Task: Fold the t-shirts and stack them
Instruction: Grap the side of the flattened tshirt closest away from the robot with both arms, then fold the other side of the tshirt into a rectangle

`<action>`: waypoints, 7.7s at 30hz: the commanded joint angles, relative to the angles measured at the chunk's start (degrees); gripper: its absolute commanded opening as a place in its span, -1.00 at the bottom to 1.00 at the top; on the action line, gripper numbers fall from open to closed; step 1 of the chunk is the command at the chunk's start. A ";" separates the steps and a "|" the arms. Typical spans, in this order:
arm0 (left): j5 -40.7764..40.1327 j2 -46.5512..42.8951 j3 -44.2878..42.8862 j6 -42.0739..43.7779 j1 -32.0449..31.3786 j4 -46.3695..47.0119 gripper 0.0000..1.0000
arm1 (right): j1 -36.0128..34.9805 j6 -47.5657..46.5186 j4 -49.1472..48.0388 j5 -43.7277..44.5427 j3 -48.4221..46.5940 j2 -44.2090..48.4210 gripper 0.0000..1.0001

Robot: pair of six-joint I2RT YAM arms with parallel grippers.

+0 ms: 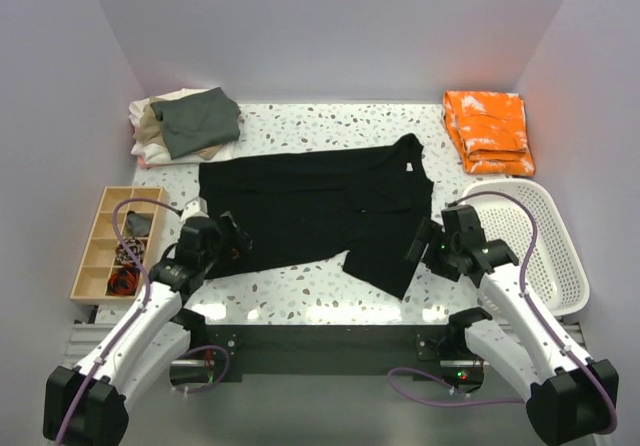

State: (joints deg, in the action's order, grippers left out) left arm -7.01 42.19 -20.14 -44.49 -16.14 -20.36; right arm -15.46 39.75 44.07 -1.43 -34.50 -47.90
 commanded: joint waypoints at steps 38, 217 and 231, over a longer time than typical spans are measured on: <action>-16.65 7.64 2.03 -19.50 -1.00 -12.34 1.00 | -1.76 5.52 -3.82 1.52 11.30 -2.29 0.70; 14.04 32.34 -19.06 12.76 16.14 16.41 1.00 | -4.66 -17.16 -13.40 -7.71 -65.18 -67.44 0.24; 9.19 30.84 -18.26 13.64 16.14 15.70 1.00 | -4.75 -18.30 -19.11 -13.33 -41.18 -57.84 0.22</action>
State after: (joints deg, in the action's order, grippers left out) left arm 2.55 74.98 -38.41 -31.86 -0.38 -7.38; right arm -19.88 22.83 27.24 -11.81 -78.63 -105.62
